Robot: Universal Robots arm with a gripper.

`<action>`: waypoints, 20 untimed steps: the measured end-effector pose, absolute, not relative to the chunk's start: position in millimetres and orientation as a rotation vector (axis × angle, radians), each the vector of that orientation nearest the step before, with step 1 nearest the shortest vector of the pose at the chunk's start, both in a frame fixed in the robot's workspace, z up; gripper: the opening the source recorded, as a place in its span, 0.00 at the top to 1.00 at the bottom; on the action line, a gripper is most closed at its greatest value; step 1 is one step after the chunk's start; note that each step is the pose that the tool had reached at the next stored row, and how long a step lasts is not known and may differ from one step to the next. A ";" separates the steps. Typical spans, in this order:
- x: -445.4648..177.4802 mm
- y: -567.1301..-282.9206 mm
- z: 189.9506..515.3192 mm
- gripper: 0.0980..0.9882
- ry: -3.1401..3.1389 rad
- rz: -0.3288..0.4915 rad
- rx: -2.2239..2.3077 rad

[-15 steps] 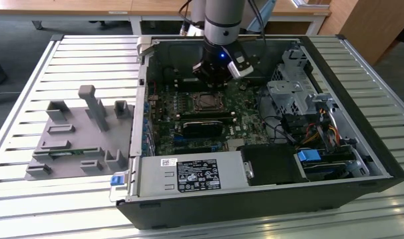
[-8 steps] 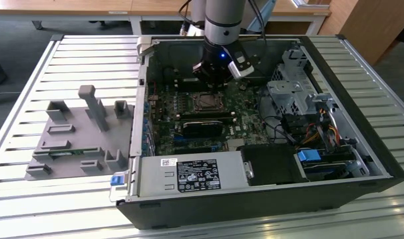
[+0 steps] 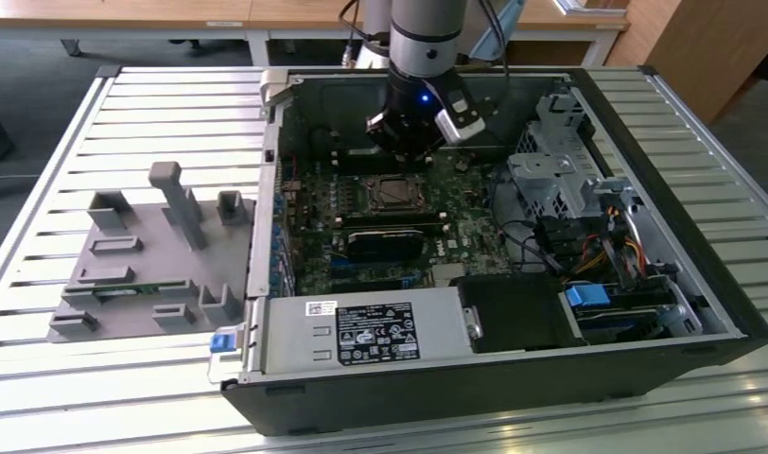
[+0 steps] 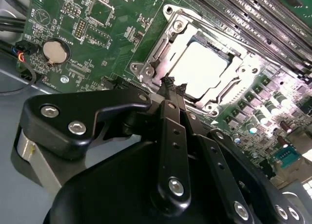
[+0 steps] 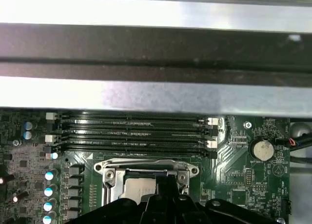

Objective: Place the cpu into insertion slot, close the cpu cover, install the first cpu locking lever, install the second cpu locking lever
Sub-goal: 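Install the second cpu locking lever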

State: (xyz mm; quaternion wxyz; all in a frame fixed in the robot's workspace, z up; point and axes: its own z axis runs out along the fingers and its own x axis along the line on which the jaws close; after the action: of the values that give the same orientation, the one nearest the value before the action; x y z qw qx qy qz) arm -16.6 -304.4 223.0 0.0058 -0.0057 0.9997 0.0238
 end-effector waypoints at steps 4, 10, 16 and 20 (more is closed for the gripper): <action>-16.6 -309.4 223.0 0.99 3.129 0.074 -0.018; -16.6 -320.1 223.0 0.99 3.129 0.075 -0.018; -16.7 -324.3 228.5 0.99 3.129 0.075 -0.018; -16.6 -324.6 236.1 0.99 3.129 0.075 -0.018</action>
State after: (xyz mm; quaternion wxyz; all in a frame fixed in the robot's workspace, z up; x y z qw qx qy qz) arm -16.6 -324.6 236.1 0.0057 -0.0057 0.9997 0.0238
